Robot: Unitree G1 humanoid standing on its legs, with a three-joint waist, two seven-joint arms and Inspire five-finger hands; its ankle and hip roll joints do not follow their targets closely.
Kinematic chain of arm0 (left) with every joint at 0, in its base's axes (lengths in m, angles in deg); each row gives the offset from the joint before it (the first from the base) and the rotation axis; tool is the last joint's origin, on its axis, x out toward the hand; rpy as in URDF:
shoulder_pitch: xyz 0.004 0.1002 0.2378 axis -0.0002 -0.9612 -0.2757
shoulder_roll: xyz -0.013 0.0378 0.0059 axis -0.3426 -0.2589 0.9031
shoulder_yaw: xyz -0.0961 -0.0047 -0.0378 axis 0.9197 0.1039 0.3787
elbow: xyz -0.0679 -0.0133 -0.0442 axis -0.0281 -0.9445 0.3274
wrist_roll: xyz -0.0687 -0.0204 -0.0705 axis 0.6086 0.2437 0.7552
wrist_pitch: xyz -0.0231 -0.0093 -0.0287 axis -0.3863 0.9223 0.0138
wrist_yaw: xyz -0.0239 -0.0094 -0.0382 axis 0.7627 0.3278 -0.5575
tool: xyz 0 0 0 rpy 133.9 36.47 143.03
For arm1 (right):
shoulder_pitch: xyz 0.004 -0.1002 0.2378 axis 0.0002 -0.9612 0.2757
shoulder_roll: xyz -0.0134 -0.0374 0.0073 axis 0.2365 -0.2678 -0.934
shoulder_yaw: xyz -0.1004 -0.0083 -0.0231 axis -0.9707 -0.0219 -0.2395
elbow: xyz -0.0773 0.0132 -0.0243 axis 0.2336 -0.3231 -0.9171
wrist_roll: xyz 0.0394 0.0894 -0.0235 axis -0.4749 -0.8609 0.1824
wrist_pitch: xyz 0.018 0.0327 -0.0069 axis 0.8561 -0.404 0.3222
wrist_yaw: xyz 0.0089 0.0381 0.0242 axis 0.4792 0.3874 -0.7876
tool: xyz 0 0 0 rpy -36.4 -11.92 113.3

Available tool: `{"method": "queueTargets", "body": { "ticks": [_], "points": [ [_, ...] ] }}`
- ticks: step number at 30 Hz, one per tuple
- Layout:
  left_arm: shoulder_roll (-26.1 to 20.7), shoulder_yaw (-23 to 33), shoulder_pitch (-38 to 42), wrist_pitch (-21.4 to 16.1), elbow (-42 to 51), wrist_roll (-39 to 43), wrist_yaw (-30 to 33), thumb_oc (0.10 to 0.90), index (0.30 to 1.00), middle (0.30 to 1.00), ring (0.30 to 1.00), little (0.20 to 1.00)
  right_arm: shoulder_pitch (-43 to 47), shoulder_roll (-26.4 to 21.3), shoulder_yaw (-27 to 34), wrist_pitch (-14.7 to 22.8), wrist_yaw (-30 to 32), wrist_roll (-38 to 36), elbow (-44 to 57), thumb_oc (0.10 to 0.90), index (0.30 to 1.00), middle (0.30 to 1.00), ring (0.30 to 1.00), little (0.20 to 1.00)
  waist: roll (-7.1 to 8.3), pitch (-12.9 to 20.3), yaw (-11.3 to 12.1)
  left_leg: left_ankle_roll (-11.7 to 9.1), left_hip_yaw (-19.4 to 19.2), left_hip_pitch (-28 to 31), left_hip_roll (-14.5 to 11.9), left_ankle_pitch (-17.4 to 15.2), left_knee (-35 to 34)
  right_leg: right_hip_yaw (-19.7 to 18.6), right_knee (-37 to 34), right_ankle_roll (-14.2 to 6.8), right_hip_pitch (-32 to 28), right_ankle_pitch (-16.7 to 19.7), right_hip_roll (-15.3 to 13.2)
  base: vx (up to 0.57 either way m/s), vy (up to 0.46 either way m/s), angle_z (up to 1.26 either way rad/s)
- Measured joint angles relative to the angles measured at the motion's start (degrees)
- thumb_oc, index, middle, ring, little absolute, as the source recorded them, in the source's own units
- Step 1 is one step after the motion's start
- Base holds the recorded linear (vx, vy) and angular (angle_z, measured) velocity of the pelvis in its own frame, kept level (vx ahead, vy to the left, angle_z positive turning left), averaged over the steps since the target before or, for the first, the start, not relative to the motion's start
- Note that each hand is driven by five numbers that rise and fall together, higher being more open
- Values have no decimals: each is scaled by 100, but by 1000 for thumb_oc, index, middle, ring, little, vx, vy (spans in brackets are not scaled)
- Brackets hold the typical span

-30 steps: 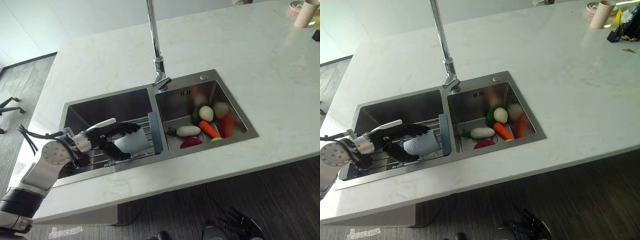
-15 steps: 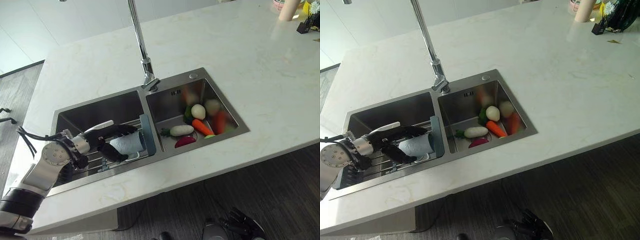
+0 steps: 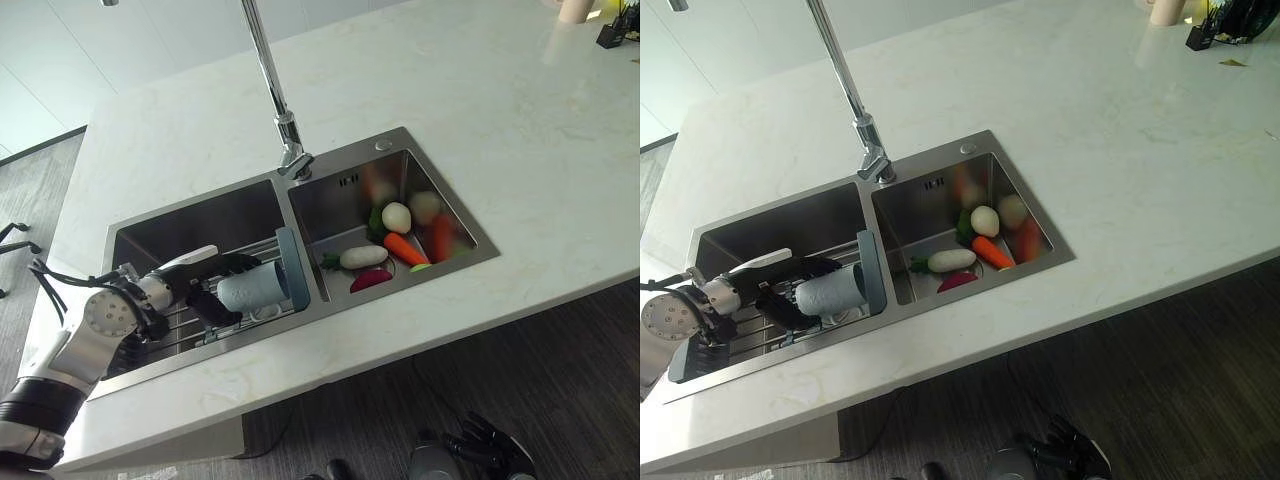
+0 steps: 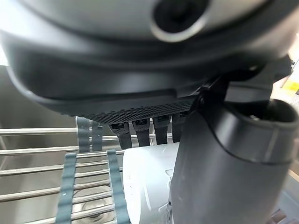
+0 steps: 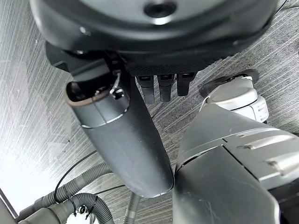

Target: Place the dishes in the dishwasher.

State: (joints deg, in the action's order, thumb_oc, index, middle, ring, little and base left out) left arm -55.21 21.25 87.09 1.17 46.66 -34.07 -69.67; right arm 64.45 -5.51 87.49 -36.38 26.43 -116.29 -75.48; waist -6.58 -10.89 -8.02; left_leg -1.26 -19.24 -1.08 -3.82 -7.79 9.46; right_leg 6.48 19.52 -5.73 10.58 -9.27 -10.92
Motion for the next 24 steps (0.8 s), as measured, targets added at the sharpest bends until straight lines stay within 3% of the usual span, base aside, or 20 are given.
{"method": "queueTargets", "body": {
  "ticks": [12,24],
  "points": [
    [2,-167,217,-46,-13,-237,113,800,900,900,900,900,169,-70,5,-5,5,-60,265,800,900,900,900,900,-19,-342,19,28,-1,-112,72,20,-46,-13,80,-11,130,-2,-60,6,4,0],
    [5,-425,546,-27,-146,-238,115,800,900,900,900,900,169,-117,5,-7,101,-124,258,800,900,900,900,900,-84,-388,-118,30,-95,-117,107,22,-65,-135,168,-53,307,-32,-83,-15,-20,-4]
  ]
}}
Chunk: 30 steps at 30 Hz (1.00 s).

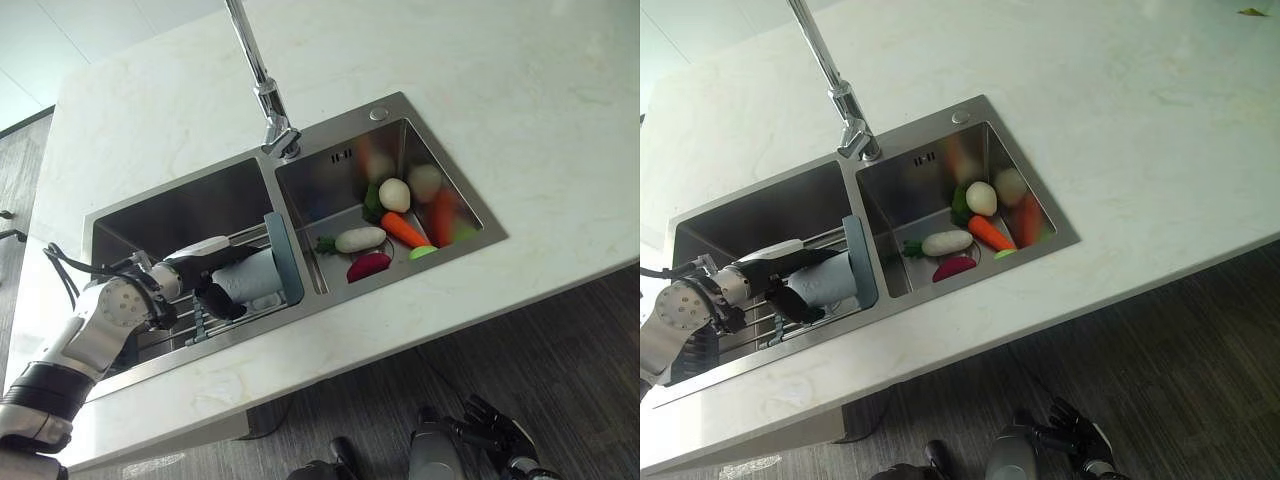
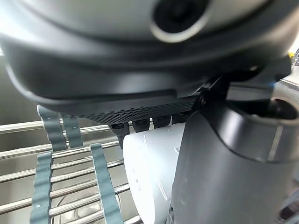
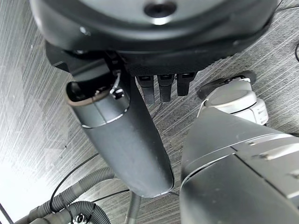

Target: Place the dishes in the dishwasher.

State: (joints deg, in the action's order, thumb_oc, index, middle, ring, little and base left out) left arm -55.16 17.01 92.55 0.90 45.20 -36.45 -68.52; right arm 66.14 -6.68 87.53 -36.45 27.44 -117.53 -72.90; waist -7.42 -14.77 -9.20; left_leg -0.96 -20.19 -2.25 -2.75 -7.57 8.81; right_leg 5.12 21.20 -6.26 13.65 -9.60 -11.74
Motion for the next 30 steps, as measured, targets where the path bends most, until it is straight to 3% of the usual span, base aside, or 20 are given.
{"method": "queueTargets", "body": {
  "ticks": [9,10,14,15,30],
  "points": [
    [0,-199,345,10,-164,-7,4,800,900,900,900,900,35,-51,-4,0,129,-113,8,800,900,900,900,900,-111,-92,-2,10,-74,-63,39,8,7,-59,108,-5,161,-3,-36,-35,-7,-4],
    [0,-205,365,22,-165,-7,4,689,733,733,733,733,49,-67,-4,0,135,-117,8,800,900,900,900,900,-122,-109,-4,14,-82,-63,54,10,6,-70,119,-5,171,-2,-48,0,0,0],
    [0,-209,419,104,-230,-20,92,689,733,733,733,733,107,-57,-8,-1,144,-118,8,800,900,900,900,900,-141,-124,-7,22,-120,-62,90,14,2,-122,149,-17,183,4,-72,-3,1,-4],
    [0,-209,453,115,-265,-27,122,400,300,300,300,300,108,-58,-7,-1,144,-118,7,800,900,900,900,900,-141,-124,-7,22,-120,-61,90,14,3,-122,152,-17,184,4,-72,0,0,0],
    [-2,-542,785,240,-424,-183,-136,400,300,300,300,300,126,-82,6,2,133,-117,-5,800,900,900,900,900,-155,-133,-8,23,-120,68,94,14,-21,-94,130,-22,13,9,-83,2,2,1]
  ]
}}
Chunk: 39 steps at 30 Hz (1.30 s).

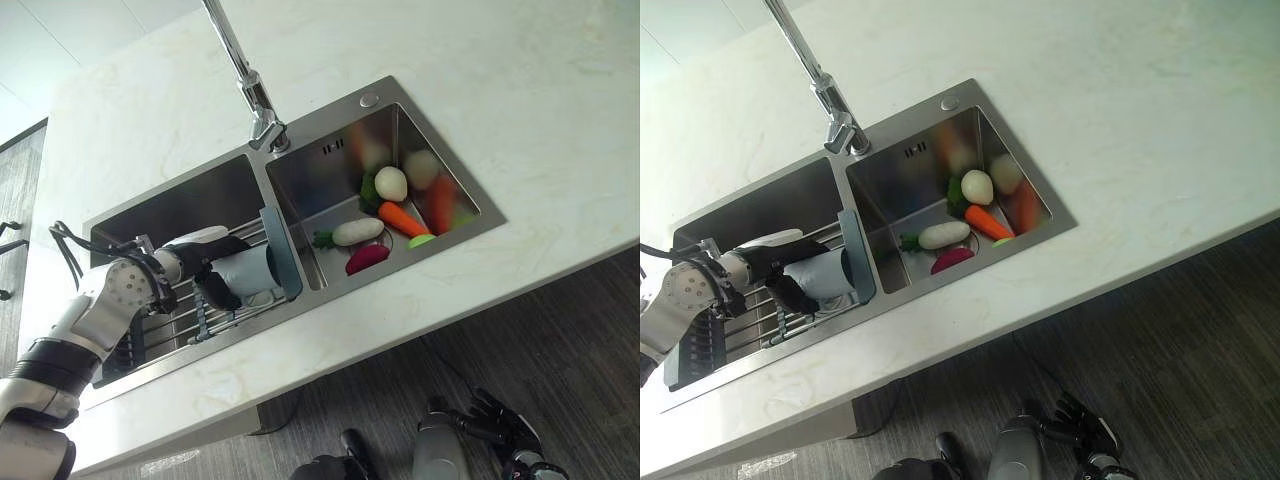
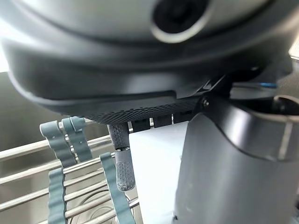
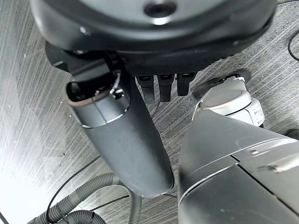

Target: Place the dishes in the dishwasher.

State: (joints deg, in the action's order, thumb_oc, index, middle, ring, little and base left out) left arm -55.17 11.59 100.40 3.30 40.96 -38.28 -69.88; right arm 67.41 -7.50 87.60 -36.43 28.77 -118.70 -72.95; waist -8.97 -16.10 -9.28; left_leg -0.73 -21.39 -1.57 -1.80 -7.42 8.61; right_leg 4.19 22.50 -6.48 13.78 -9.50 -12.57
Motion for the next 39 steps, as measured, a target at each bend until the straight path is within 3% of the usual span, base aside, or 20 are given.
{"method": "queueTargets", "body": {
  "ticks": [10,17,24,26,29,30,32,33,36,38,39],
  "points": [
    [0,105,-169,6,343,63,311,400,300,300,300,300,10,10,0,2,-31,16,-14,800,900,900,900,900,1,0,86,1,138,11,-7,1,0,146,-51,-7,-121,4,-20,5,7,6],
    [0,793,-652,-10,589,231,707,400,300,300,300,300,9,13,1,8,-37,21,-65,800,900,900,900,900,10,6,193,15,344,55,-7,10,4,405,-152,-6,-356,5,-73,-6,15,16],
    [-3,1537,-1164,-48,821,248,1370,400,300,300,300,300,9,45,13,48,-140,27,-221,800,900,900,900,900,56,30,481,28,580,65,-6,21,33,630,-239,-5,-577,5,-108,-4,15,19],
    [-3,1851,-1343,-169,994,477,1761,400,300,300,300,300,9,122,7,49,-153,129,-315,800,900,900,900,900,157,123,638,30,669,58,-10,35,39,742,-269,-2,-640,4,-119,-5,-37,27],
    [-6,2500,-1691,-490,1440,1103,2462,400,300,300,300,300,89,426,-52,121,-242,140,-463,800,900,900,900,900,469,423,810,28,944,-18,-19,46,118,1018,-435,1,-831,2,-115,13,-59,36],
    [32,2703,-1902,-556,1528,1164,2641,400,300,300,300,300,135,472,-75,137,-260,158,-506,800,900,900,900,900,506,537,970,28,974,-29,-18,45,123,1044,-448,1,-873,1,-114,21,-50,30],
    [475,3212,-2463,-676,1629,1370,2904,400,300,300,300,300,169,490,-142,128,-327,434,-534,800,900,900,900,900,475,635,1135,27,1079,-43,-15,44,165,1130,-503,0,-975,8,-105,22,-23,34],
    [1078,3534,-2974,-790,1716,1372,3123,400,300,300,300,300,135,500,-248,120,-440,672,-692,800,900,900,900,900,472,694,1267,23,1244,-77,-29,44,214,1283,-551,7,-1082,4,-84,20,45,57],
    [1897,3517,-3314,-1025,1708,1347,3450,400,300,300,300,300,36,477,-295,-74,-434,999,-828,800,900,900,900,900,530,775,1566,-33,1446,-280,-3,115,192,1799,-581,24,-1291,-7,-180,-28,146,90],
    [1991,3489,-3453,-1055,1702,1333,3579,400,300,300,300,300,-81,512,-372,-247,-415,1038,-943,800,900,900,900,900,674,834,1633,31,958,-604,-289,13,411,2255,-544,86,-1376,-43,-292,-37,251,178],
    [2010,3482,-3457,-1061,1700,1302,3650,400,300,300,300,300,-88,487,-371,-271,-406,1056,-941,800,900,900,900,900,674,839,1597,24,852,-757,-372,50,612,2374,-495,115,-1445,-63,-342,-12,298,165]
  ]
}}
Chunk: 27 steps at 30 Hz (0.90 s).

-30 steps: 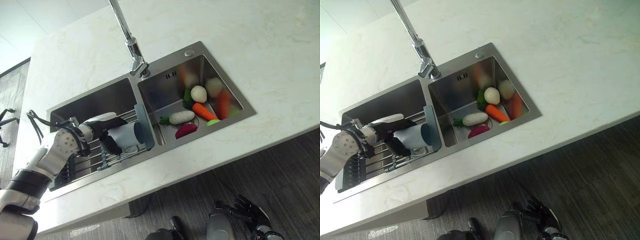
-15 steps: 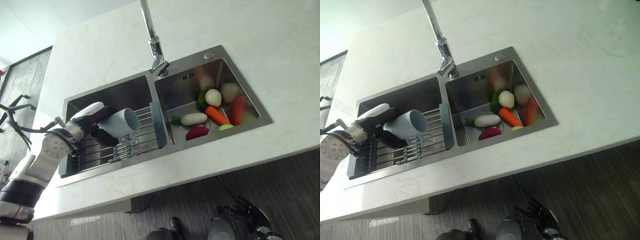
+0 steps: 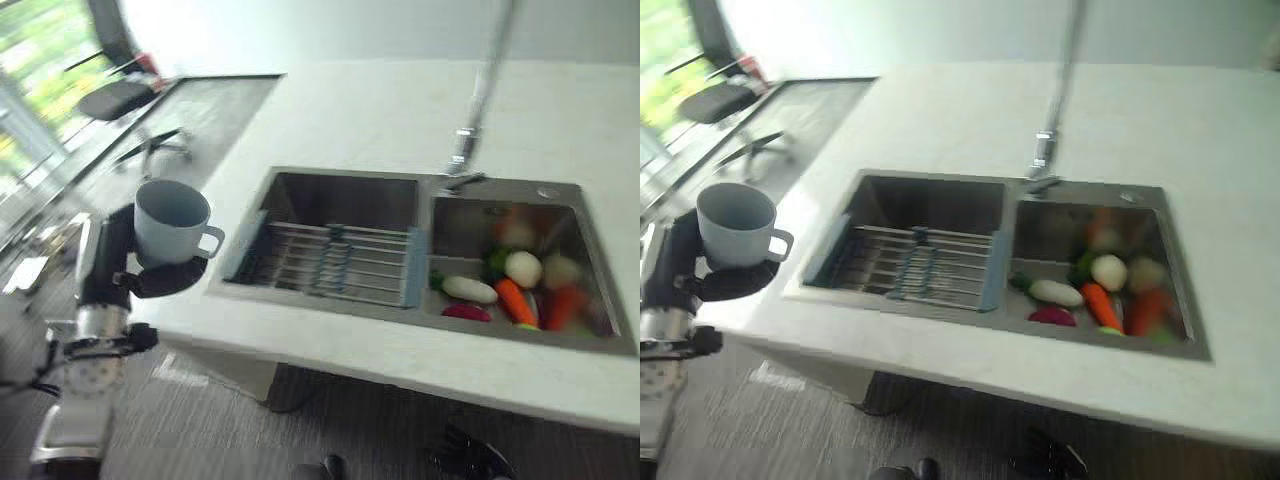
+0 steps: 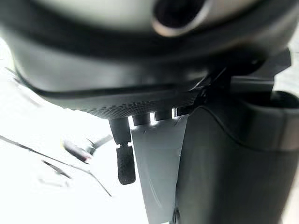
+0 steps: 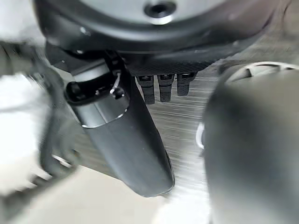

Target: Place the dishes in the dishwasher.

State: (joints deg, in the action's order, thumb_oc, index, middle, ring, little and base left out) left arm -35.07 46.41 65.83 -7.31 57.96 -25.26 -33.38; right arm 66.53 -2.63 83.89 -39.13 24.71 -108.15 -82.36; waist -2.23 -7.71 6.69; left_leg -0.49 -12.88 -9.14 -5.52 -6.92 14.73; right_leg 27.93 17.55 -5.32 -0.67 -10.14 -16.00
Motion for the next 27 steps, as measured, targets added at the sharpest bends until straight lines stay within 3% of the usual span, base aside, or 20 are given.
{"method": "queueTargets", "body": {
  "ticks": [1,2,4,5,7,8,11,13,14,15,16,17,18,19,21,22,23,24,25,27],
  "points": [
    [10,-1,-19,-42,-4,-35,73,400,300,300,300,300,-43,-12,70,-46,31,19,-16,800,900,900,900,900,1,-14,92,34,-113,-119,12,28,44,-28,121,-11,-35,-17,-103,-5,320,169],
    [34,-74,95,-118,-65,-60,77,400,300,300,300,300,-198,-24,111,-27,124,-23,-19,800,900,900,900,900,43,-17,112,223,-626,-157,-71,-142,227,315,149,-70,-251,-45,-276,-40,324,204],
    [102,-268,271,-458,-69,-64,76,400,300,300,300,300,-419,-11,190,30,241,-95,-131,800,900,900,900,900,104,17,-119,292,-1434,-40,-207,-183,495,898,525,-94,-627,-65,-676,115,433,239],
    [114,-232,270,-569,26,-61,124,400,300,300,300,300,-379,-7,344,42,299,-140,-191,800,900,900,900,900,175,-2,-41,329,-1390,-51,63,-197,496,844,701,-60,-591,31,-874,226,479,147],
    [170,-216,334,-587,80,-65,222,400,300,300,300,300,-181,-26,452,57,391,-252,-219,800,900,900,900,900,161,-19,101,703,-1210,16,428,-248,356,520,977,106,-542,160,-1122,242,427,77],
    [209,-209,340,-580,68,-81,238,400,300,300,300,300,-22,53,522,66,417,-264,-237,800,900,900,900,900,110,-50,112,884,-1102,166,541,-399,271,270,947,-44,-522,-59,-975,236,398,57],
    [196,-220,432,-583,30,-443,235,400,300,300,300,300,248,295,469,80,479,-246,-8,800,900,900,900,900,101,-82,122,1051,-876,456,809,-536,164,243,1167,-54,-143,-160,-522,142,341,50],
    [197,-261,489,-581,18,-478,242,400,300,300,300,300,344,304,340,39,505,-232,213,800,900,900,900,900,4,-134,-17,1154,-607,517,941,-589,184,-196,2277,-201,333,-121,-527,-26,159,66],
    [182,-309,566,-583,-1,-539,254,400,300,300,300,300,368,305,276,15,500,-224,306,800,900,900,900,900,-63,-173,-60,1138,-360,550,1008,-532,92,-490,2620,-138,583,-222,-290,-112,-15,148],
    [180,-532,927,-582,-195,-685,319,400,300,300,300,300,459,236,189,-42,475,-175,412,800,900,900,900,900,-354,-363,-231,422,53,653,888,-231,-277,-586,1982,300,993,-334,795,-118,-100,177],
    [35,-624,1146,-574,-332,-682,326,400,300,300,300,300,635,299,84,-86,471,-152,390,800,900,900,900,900,53,-669,-264,-886,281,345,1122,149,329,-932,1088,541,1129,-128,1031,-63,-108,215],
    [-288,-701,1252,-566,-336,-694,311,400,300,300,300,300,624,458,42,-93,428,-131,403,800,900,900,900,900,674,-810,-440,-825,269,-246,1294,83,1637,-1225,546,797,1107,483,660,-58,-60,199],
    [-398,-700,1161,-549,-182,-740,307,400,300,300,300,300,462,482,61,-83,402,-132,461,800,900,900,900,900,679,-782,-597,-325,384,-447,650,-240,1785,-1421,552,356,938,221,767,-61,-25,177],
    [18,-627,906,-442,-11,-739,327,400,300,300,300,300,374,429,69,-131,540,-136,480,800,900,900,900,900,302,-901,-316,277,604,-29,301,-476,890,-1222,1261,258,1167,-289,819,-38,33,127],
    [44,-621,842,-282,-123,-861,315,400,300,300,300,300,461,469,69,-156,458,-136,513,800,900,900,900,900,268,-901,-235,286,543,208,420,-334,484,-961,760,347,1132,-221,1017,-33,135,41],
    [-71,-656,802,-290,-169,-944,298,400,300,300,300,300,538,484,72,-191,444,-128,397,800,900,900,900,900,400,-907,-151,77,507,277,733,-218,549,-1068,139,700,982,268,1001,-29,125,-6],
    [1,-696,644,-317,-199,-974,287,400,300,300,300,300,768,353,72,-217,439,-124,148,800,900,900,900,900,338,-969,-108,-195,551,183,818,-81,977,-1226,109,728,840,337,830,-41,140,-36],
    [-19,-756,496,-340,-188,-1076,203,400,300,300,300,300,795,235,85,-196,462,-128,103,800,900,900,900,900,370,-953,11,-285,697,-45,964,-79,1211,-1458,51,598,857,357,646,-48,224,-37],
    [4,-777,358,-376,-144,-1096,152,400,300,300,300,300,725,73,99,-150,446,-134,134,800,900,900,900,900,156,-823,-16,-227,707,-62,724,-7,563,-1390,8,544,836,405,596,-29,289,7],
    [-4,-773,357,-613,-75,-1097,74,400,300,300,300,300,840,-51,130,-104,466,-311,-193,800,900,900,900,900,-94,-716,-155,-309,676,-326,-5,-7,501,-1199,95,484,808,227,596,4,297,35]
  ]
}}
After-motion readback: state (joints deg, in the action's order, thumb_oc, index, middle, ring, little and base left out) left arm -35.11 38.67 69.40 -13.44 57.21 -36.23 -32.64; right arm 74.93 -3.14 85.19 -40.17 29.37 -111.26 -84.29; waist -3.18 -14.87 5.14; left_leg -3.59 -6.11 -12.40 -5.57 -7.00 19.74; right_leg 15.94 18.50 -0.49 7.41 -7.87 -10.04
